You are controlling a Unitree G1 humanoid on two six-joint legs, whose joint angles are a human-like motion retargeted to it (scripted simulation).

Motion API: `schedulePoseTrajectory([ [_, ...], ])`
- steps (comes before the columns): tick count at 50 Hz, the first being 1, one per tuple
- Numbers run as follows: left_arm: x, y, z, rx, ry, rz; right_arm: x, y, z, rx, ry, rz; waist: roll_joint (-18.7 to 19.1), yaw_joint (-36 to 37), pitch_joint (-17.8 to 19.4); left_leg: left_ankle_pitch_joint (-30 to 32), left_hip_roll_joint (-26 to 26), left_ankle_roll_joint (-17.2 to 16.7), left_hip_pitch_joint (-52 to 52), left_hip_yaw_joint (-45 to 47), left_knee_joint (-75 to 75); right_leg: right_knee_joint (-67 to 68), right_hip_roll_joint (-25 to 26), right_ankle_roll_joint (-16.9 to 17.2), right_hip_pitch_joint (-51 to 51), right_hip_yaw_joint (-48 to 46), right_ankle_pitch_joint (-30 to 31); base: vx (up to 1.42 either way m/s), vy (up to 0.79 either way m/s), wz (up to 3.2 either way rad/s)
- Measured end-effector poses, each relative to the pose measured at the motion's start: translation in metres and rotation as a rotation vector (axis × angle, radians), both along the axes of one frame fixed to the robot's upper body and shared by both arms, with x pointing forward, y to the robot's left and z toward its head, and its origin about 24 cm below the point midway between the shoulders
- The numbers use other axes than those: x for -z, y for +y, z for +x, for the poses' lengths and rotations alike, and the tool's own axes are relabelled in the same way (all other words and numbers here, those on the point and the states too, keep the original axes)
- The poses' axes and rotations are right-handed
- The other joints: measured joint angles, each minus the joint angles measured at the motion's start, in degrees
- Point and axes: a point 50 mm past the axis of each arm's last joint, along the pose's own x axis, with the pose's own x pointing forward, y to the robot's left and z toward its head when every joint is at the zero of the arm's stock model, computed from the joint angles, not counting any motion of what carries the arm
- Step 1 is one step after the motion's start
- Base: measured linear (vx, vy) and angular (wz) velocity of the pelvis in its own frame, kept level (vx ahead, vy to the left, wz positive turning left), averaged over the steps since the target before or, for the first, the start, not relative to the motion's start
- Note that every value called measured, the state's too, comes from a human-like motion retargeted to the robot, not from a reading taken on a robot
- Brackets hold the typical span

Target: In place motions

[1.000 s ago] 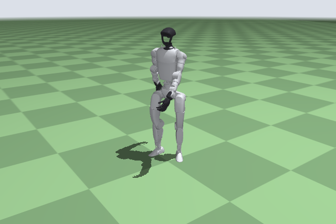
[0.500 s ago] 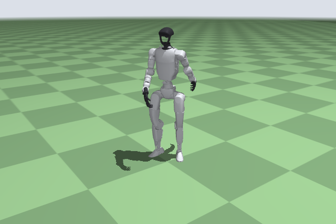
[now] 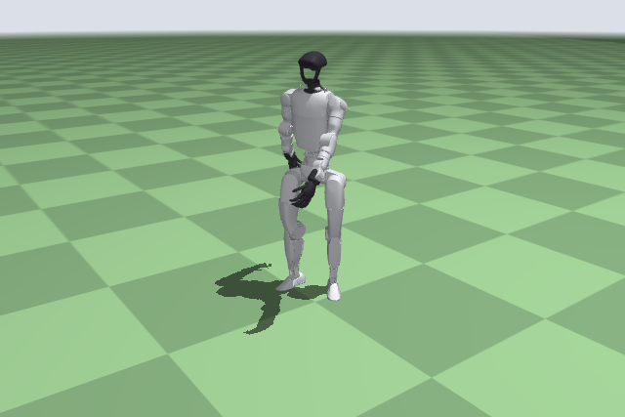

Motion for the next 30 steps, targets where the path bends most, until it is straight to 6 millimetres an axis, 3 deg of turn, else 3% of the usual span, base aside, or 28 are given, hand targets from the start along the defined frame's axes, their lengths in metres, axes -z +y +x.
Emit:
schedulePoseTrajectory([
  [2,-0.012,-0.006,0.012,0.002,-0.077,-0.018,-0.008,0.0,-0.02,0.069,0.04,-0.051,0.0,0.1,0.1,-0.1,0.0,0.0,0.1,0.0,0.0,0.0,0.0,-0.1,0.2,-0.1,-0.1,0.0,0.0,0.0],
  [5,-0.012,-0.017,0.012,0.003,-0.112,-0.069,-0.016,0.004,-0.038,0.142,0.089,-0.099,0.1,0.3,0.0,-0.1,-0.2,0.1,0.3,-0.4,0.0,-0.1,-0.1,-0.3,0.6,-0.7,-0.3,0.02,0.01,0.07],
  [8,0.01,-0.024,-0.01,0.005,-0.037,-0.108,-0.013,0.009,-0.035,0.166,0.085,-0.102,0.3,0.8,-0.4,-0.2,-0.4,0.2,0.3,-1.1,0.0,-0.1,-0.1,-0.3,1.1,-1.4,-0.6,0.06,0.02,0.23],
  [10,0.033,-0.025,-0.038,-0.006,0.069,-0.12,-0.006,0.013,-0.022,0.148,0.042,-0.08,0.3,1.2,-0.7,-0.2,-0.6,0.2,0.4,-1.7,0.0,-0.2,-0.2,-0.2,1.5,-2.0,-0.8,0.06,0.03,0.27],
  [12,0.062,-0.023,-0.079,-0.033,0.221,-0.123,0.004,0.016,0.001,0.1,-0.029,-0.041,0.3,1.7,-1.2,-0.2,-0.9,0.2,0.5,-2.2,-0.2,-0.3,-0.2,-0.2,1.7,-2.6,-1.0,0.07,0.04,0.25],
  [14,0.089,-0.02,-0.132,-0.077,0.41,-0.122,0.016,0.019,0.035,0.033,-0.117,0.007,0.3,1.9,-1.7,-0.2,-1.1,0.2,0.6,-2.5,-0.3,-0.4,-0.3,-0.1,1.8,-2.8,-1.1,0.07,0.07,0.16],
  [17,0.114,-0.016,-0.234,-0.174,0.763,-0.11,0.03,0.029,0.101,-0.078,-0.288,0.1,0.6,2.0,-2.3,-0.4,-1.3,0.1,1.2,-2.3,-0.7,-0.3,-0.2,0.0,1.8,-2.6,-1.2,0.07,0.09,-0.05],
  [19,0.116,-0.018,-0.307,-0.267,1.0,-0.096,0.035,0.042,0.155,-0.15,-0.429,0.185,0.9,1.8,-2.3,-0.7,-1.3,-0.1,2.0,-1.6,-0.9,0.0,-0.2,0.1,1.6,-1.7,-1.3,0.03,0.1,-0.3],
  [22,0.1,-0.025,-0.409,-0.407,1.281,-0.097,0.029,0.078,0.238,-0.252,-0.677,0.341,1.6,1.1,-2.1,-1.3,-0.9,-0.7,3.0,-0.1,-1.0,0.6,-0.1,0.2,0.8,0.0,-1.1,0.01,0.09,-0.42],
  [25,0.07,-0.039,-0.488,-0.473,1.456,-0.162,0.009,0.123,0.302,-0.338,-0.916,0.516,1.6,4.3,-2.3,-1.4,0.1,-1.4,3.8,5.6,-1.3,0.8,0.8,-0.4,-1.0,5.7,-0.4,0.04,0.09,-1.4],
  [28,0.039,-0.051,-0.538,-0.478,1.596,-0.201,-0.019,0.156,0.347,-0.42,-1.116,0.647,1.9,4.1,-2.8,-2.1,0.4,-2.0,4.8,6.6,-1.5,1.1,1.1,-0.5,-1.6,6.7,-0.3,0.05,0.06,-0.59],
  [30,0.023,-0.056,-0.559,-0.489,1.666,-0.198,-0.036,0.17,0.366,-0.481,-1.22,0.694,2.0,3.9,-2.9,-2.3,0.6,-2.1,5.1,7.0,-1.5,1.2,1.3,-0.5,-1.7,7.0,-0.3,0.02,0.02,-0.14],
])
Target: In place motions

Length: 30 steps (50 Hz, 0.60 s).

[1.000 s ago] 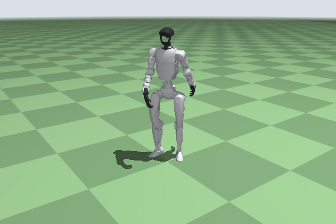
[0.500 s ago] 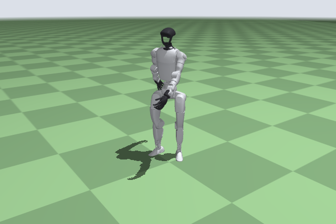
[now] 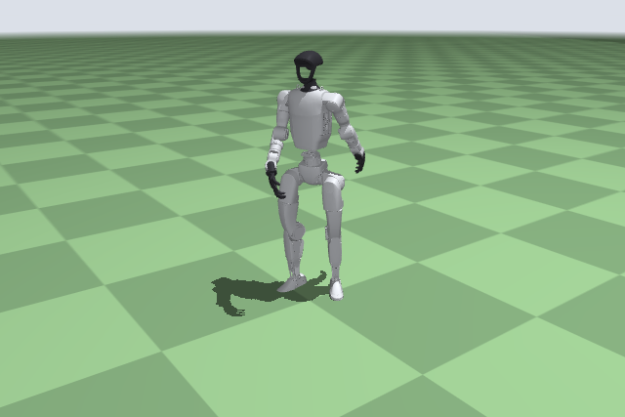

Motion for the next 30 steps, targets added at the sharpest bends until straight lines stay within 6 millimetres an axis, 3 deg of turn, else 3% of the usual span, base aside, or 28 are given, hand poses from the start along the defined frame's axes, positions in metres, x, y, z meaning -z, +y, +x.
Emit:
schedulePoseTrajectory([
  [3,-0.006,-0.001,-0.007,-0.012,0.041,0.013,-0.012,0.005,0.014,-0.054,-0.109,-0.016,-0.1,-0.9,-0.1,-0.1,0.2,0.0,0.1,-0.5,0.1,0.0,0.1,0.1,0.5,-0.5,-0.1,0.01,-0.01,0.07],
  [5,0.003,0.003,0.004,-0.018,0.01,0.028,-0.012,0.002,0.013,-0.081,-0.14,-0.051,-0.3,-1.4,-0.4,0.0,0.1,0.1,0.0,-1.1,0.2,-0.1,0.0,0.1,0.8,-1.1,-0.3,0.04,-0.04,0.25],
  [8,0.033,0.017,0.048,-0.003,-0.121,0.084,0.005,-0.016,-0.005,-0.082,-0.103,-0.125,-0.9,-1.5,-0.9,0.2,-0.2,0.3,-0.6,-1.9,0.2,-0.2,-0.1,0.1,0.8,-1.9,-0.5,0.03,-0.04,0.26],
  [10,0.056,0.027,0.091,0.025,-0.246,0.146,0.022,-0.033,-0.028,-0.046,-0.024,-0.179,-1.2,-1.5,-1.0,0.3,-0.3,0.5,-1.0,-2.7,0.3,-0.4,-0.2,0.1,1.2,-2.7,-0.6,0.04,-0.04,0.34],
  [13,0.086,0.042,0.18,0.103,-0.514,0.277,0.053,-0.067,-0.087,0.06,0.184,-0.268,-1.6,-1.9,-1.2,0.6,-0.5,0.9,-1.7,-4.4,0.6,-0.8,-0.2,0.1,2.0,-4.5,-0.7,0.04,-0.08,0.47],
  [16,0.095,0.047,0.279,0.14,-0.799,0.298,0.074,-0.102,-0.168,0.206,0.468,-0.379,-1.9,-2.1,-1.5,0.8,-0.5,1.3,-2.7,-6.0,1.0,-1.1,-0.2,0.4,2.6,-6.1,-1.0,0.04,-0.09,0.45],
  [20,0.075,0.027,0.402,0.127,-1.176,0.127,0.066,-0.138,-0.285,0.47,0.888,-0.517,-2.4,-2.5,-1.6,1.2,-0.6,1.7,-4.1,-7.6,1.5,-1.3,-0.3,0.6,3.0,-7.7,-1.4,0.0,-0.08,0.34],
  [22,0.056,0.012,0.45,0.141,-1.332,0.048,0.054,-0.148,-0.336,0.642,1.046,-0.578,-2.6,-2.3,-1.4,1.3,-0.8,1.9,-4.3,-7.9,1.5,-1.3,-0.5,0.7,3.1,-7.9,-1.6,-0.04,-0.06,0.13],
  [25,0.024,-0.003,0.503,0.203,-1.538,-0.008,0.034,-0.155,-0.391,0.881,1.176,-0.66,-3.0,-1.7,-0.8,1.5,-1.0,1.8,-4.1,-7.5,1.5,-1.1,-0.8,0.6,3.1,-7.6,-1.7,-0.05,-0.05,-0.11],
  [27,0.007,-0.005,0.526,0.263,-1.642,-0.012,0.024,-0.157,-0.411,0.977,1.204,-0.702,-3.2,-1.5,-0.3,1.5,-1.0,1.7,-3.7,-6.9,1.5,-1.2,-0.7,0.3,3.2,-7.1,-1.6,-0.04,-0.03,-0.25],
  [30,-0.008,-0.002,0.54,0.36,-1.737,-0.009,0.015,-0.161,-0.427,1.026,1.226,-0.745,-3.1,-1.8,-0.2,1.4,-0.9,1.6,-3.2,-6.2,1.5,-1.2,-0.6,0.0,3.2,-6.5,-1.5,-0.03,-0.01,-0.21],
])
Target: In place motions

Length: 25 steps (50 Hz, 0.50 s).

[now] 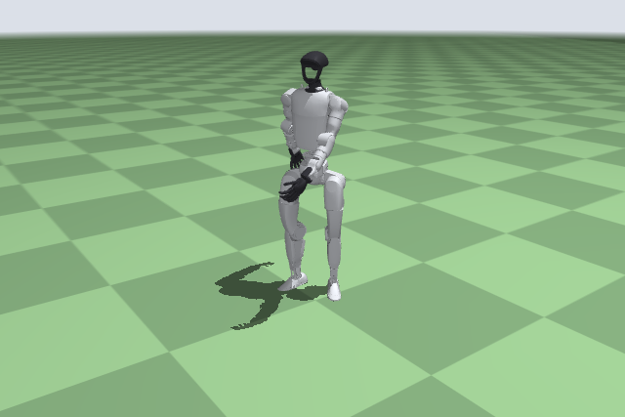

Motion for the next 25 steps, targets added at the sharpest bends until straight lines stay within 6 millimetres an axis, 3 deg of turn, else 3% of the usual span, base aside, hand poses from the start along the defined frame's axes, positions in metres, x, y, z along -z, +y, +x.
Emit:
schedulePoseTrajectory([
  [3,0.005,0.005,-0.008,0.038,-0.002,0.047,0.0,-0.002,0.002,-0.019,0.008,0.005,0.6,-0.2,-0.6,-0.1,0.1,0.0,0.0,0.3,-0.2,0.0,0.2,-0.1,-0.3,0.2,0.0,0.0,0.0,0.0],
  [5,0.019,0.008,-0.025,0.048,0.053,0.064,0.006,0.0,0.013,-0.042,-0.016,0.023,1.0,-0.2,-1.0,-0.1,0.1,0.0,-0.1,0.2,-0.4,0.0,0.3,-0.1,-0.5,0.1,-0.1,0.01,0.06,0.03],
  [7,0.039,0.01,-0.053,0.05,0.159,0.069,0.016,0.003,0.032,-0.077,-0.064,0.052,1.3,0.1,-1.4,-0.2,0.0,0.0,-0.2,0.0,-0.4,0.0,0.3,-0.1,-0.6,-0.1,-0.1,0.02,0.07,0.08],
  [10,0.073,0.015,-0.113,0.027,0.384,0.081,0.033,0.008,0.074,-0.16,-0.16,0.096,1.4,1.2,-1.7,-0.3,-0.2,-0.1,0.1,-0.1,-0.6,0.1,0.1,-0.1,-0.7,-0.1,-0.1,0.01,0.1,0.01],
  [13,0.098,0.021,-0.196,-0.077,0.705,0.093,0.05,0.015,0.141,-0.296,-0.309,0.101,1.4,3.4,-0.9,-0.6,-0.3,-0.3,1.7,1.1,-1.0,0.3,0.1,-0.1,-0.6,1.1,0.2,0.0,0.13,-0.3],
  [16,0.102,0.027,-0.291,-0.273,1.049,0.061,0.057,0.033,0.229,-0.425,-0.542,0.191,1.5,4.8,0.0,-0.9,-0.4,-0.6,3.2,2.6,-1.4,0.7,0.0,-0.2,-0.7,2.7,0.5,-0.04,0.09,-0.42],
  [20,0.08,0.027,-0.404,-0.572,1.388,-0.053,0.039,0.091,0.346,-0.586,-0.933,0.418,1.9,4.6,1.0,-1.2,-0.2,-1.0,4.1,3.9,-1.7,1.2,0.1,0.0,-1.2,4.2,0.8,-0.07,0.03,-0.27],
  [22,0.061,0.026,-0.451,-0.663,1.497,-0.091,0.018,0.12,0.39,-0.672,-1.104,0.528,2.5,3.7,0.7,-1.2,0.0,-1.1,3.9,4.1,-1.8,1.2,0.2,0.0,-1.7,4.4,0.9,0.0,0.0,0.0],
  [25,0.03,0.024,-0.507,-0.72,1.638,-0.073,-0.017,0.153,0.435,-0.822,-1.309,0.658,3.1,2.5,-0.1,-1.2,0.3,-1.2,3.4,4.2,-1.8,1.3,0.3,0.1,-2.4,4.6,0.9,0.0,0.0,0.0],
])
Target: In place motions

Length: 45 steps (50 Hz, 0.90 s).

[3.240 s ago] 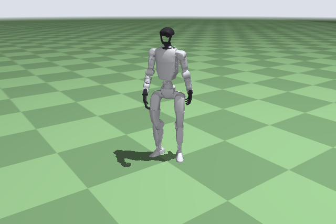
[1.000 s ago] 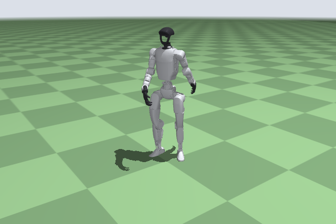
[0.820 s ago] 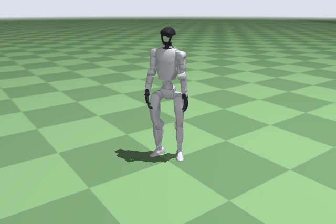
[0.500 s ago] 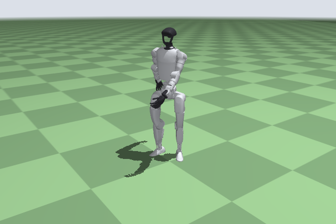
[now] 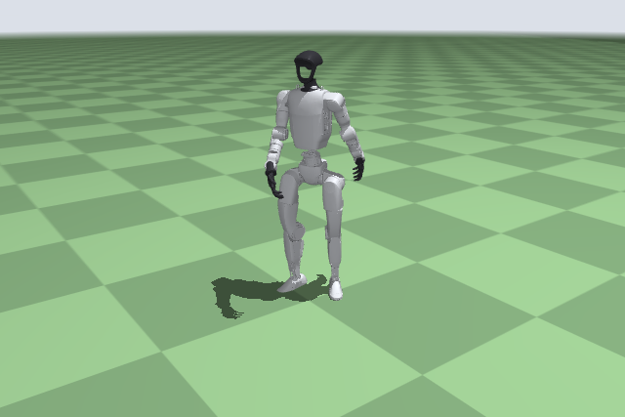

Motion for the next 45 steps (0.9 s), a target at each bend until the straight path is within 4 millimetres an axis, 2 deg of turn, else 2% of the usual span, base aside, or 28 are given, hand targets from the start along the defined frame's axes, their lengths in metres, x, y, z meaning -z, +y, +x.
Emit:
schedulePoseTrajectory([
  [3,-0.019,-0.001,-0.027,0.016,0.103,0.006,-0.026,0.013,0.026,-0.103,-0.165,-0.008,0.0,-0.6,0.1,0.0,0.1,0.0,0.0,-0.1,0.1,0.0,0.1,0.0,0.1,-0.1,0.0,0.0,0.0,0.0],
  [5,-0.02,-0.004,-0.028,0.004,0.127,0.02,-0.034,0.012,0.035,-0.139,-0.246,-0.065,-0.2,-0.7,0.5,0.0,0.1,0.0,0.3,-0.3,0.2,0.0,0.1,-0.1,0.5,-0.3,0.0,0.0,0.0,0.0],
  [8,-0.002,-0.008,-0.001,-0.074,0.067,0.049,-0.027,0.002,0.031,-0.168,-0.281,-0.167,-0.7,-0.7,0.5,0.1,-0.1,0.2,0.2,-0.7,0.3,-0.1,-0.1,-0.1,0.8,-0.7,0.0,0.01,-0.01,0.07],
  [10,0.018,-0.009,0.031,-0.101,-0.024,0.063,-0.013,-0.01,0.016,-0.169,-0.237,-0.223,-1.1,-0.9,0.1,0.2,-0.4,0.3,-0.3,-1.4,0.4,-0.2,-0.3,-0.1,0.9,-1.3,-0.1,0.05,-0.04,0.3],
  [12,0.04,-0.004,0.076,-0.06,-0.151,0.084,0.01,-0.025,-0.009,-0.149,-0.129,-0.269,-1.6,-1.1,-0.1,0.3,-0.6,0.5,-0.7,-2.3,0.6,-0.4,-0.5,0.0,1.2,-2.1,-0.2,0.05,-0.04,0.39],
  [15,0.063,0.004,0.155,0.092,-0.361,0.08,0.045,-0.055,-0.065,-0.094,0.101,-0.354,-2.3,-1.3,-0.3,0.5,-0.9,0.9,-1.1,-3.5,0.8,-0.7,-0.6,0.0,2.0,-3.5,-0.3,0.08,-0.04,0.35],
  [17,0.07,0.006,0.212,0.213,-0.519,0.022,0.065,-0.08,-0.117,-0.037,0.284,-0.453,-2.6,-1.2,-0.5,0.6,-0.9,1.1,-1.4,-4.1,1.0,-0.8,-0.6,0.1,2.3,-4.1,-0.4,0.07,-0.05,0.25],
  [19,0.07,0.003,0.273,0.327,-0.698,-0.048,0.075,-0.103,-0.175,0.036,0.494,-0.559,-2.9,-1.0,-0.6,0.7,-0.8,1.3,-1.7,-4.4,1.1,-0.9,-0.6,0.2,2.6,-4.4,-0.4,0.06,-0.05,0.13],
  [22,0.054,-0.013,0.362,0.479,-0.98,-0.119,0.073,-0.128,-0.264,0.19,0.82,-0.662,-3.3,-0.6,-0.3,0.8,-0.7,1.5,-2.0,-4.6,1.2,-1.1,-0.4,0.1,2.8,-4.7,-0.4,0.01,-0.02,0.02],
  [25,0.024,-0.03,0.435,0.606,-1.25,-0.107,0.059,-0.135,-0.338,0.381,1.068,-0.659,-3.3,-0.3,-0.1,0.9,-0.6,1.6,-2.3,-4.4,1.4,-1.3,-0.3,-0.1,2.7,-4.6,-0.3,0.0,0.0,0.0],
  [28,-0.008,-0.039,0.482,0.696,-1.466,-0.061,0.041,-0.138,-0.389,0.534,1.243,-0.618,-3.1,-0.5,-0.2,0.9,-0.4,1.5,-2.7,-4.2,1.6,-1.2,-0.3,-0.2,2.4,-4.4,-0.2,0.0,0.0,0.0],
  [30,-0.024,-0.039,0.501,0.738,-1.57,-0.025,0.03,-0.141,-0.414,0.603,1.318,-0.627,-2.9,-0.9,-0.1,0.9,-0.4,1.5,-2.7,-4.1,1.6,-1.3,-0.2,-0.3,2.4,-4.3,-0.2,0.0,0.0,0.0],
  [32,-0.03,-0.036,0.506,0.768,-1.618,0.002,0.02,-0.145,-0.431,0.648,1.368,-0.671,-2.6,-0.9,0.0,0.9,-0.3,1.5,-2.6,-3.9,1.6,-1.2,-0.2,-0.4,2.4,-4.2,-0.2,0.0,0.03,-0.04],
  [34,-0.026,-0.032,0.502,0.779,-1.607,0.019,0.013,-0.148,-0.441,0.673,1.405,-0.719,-2.4,-0.6,0.1,0.8,-0.3,1.5,-2.5,-3.7,1.6,-1.2,-0.2,-0.5,2.4,-4.0,-0.2,0.01,0.09,-0.08],
  [36,-0.013,-0.028,0.487,0.764,-1.553,0.024,0.012,-0.149,-0.442,0.685,1.424,-0.75,-2.3,-0.2,0.0,0.8,-0.3,1.5,-2.5,-3.7,1.7,-1.1,-0.3,-0.5,2.3,-4.0,-0.2,0.01,0.09,-0.01],
  [38,0.005,-0.023,0.462,0.72,-1.467,0.029,0.016,-0.149,-0.434,0.687,1.413,-0.751,-2.1,0.2,-0.1,0.8,-0.3,1.6,-2.6,-3.9,1.7,-1.0,-0.3,-0.5,2.2,-4.2,-0.2,0.0,0.09,0.09],
  [40,0.027,-0.018,0.427,0.657,-1.342,0.038,0.027,-0.149,-0.412,0.669,1.365,-0.722,-1.8,0.3,-0.4,0.7,-0.3,1.6,-3.1,-4.3,1.8,-0.9,-0.4,-0.5,1.9,-4.6,-0.3,-0.02,0.1,0.16],
  [42,0.049,-0.013,0.38,0.592,-1.162,0.036,0.041,-0.149,-0.379,0.615,1.275,-0.69,-1.5,0.4,-0.4,0.7,-0.4,1.6,-3.3,-4.7,1.9,-0.8,-0.6,-0.4,1.8,-5.0,-0.3,-0.04,0.11,0.2],
  [45,0.071,-0.003,0.292,0.499,-0.828,0.016,0.062,-0.143,-0.307,0.464,1.07,-0.649,-1.1,0.2,-0.1,0.6,-0.5,1.6,-3.3,-5.3,1.9,-0.7,-0.8,-0.2,1.9,-5.4,-0.4,-0.04,0.11,0.16],
])
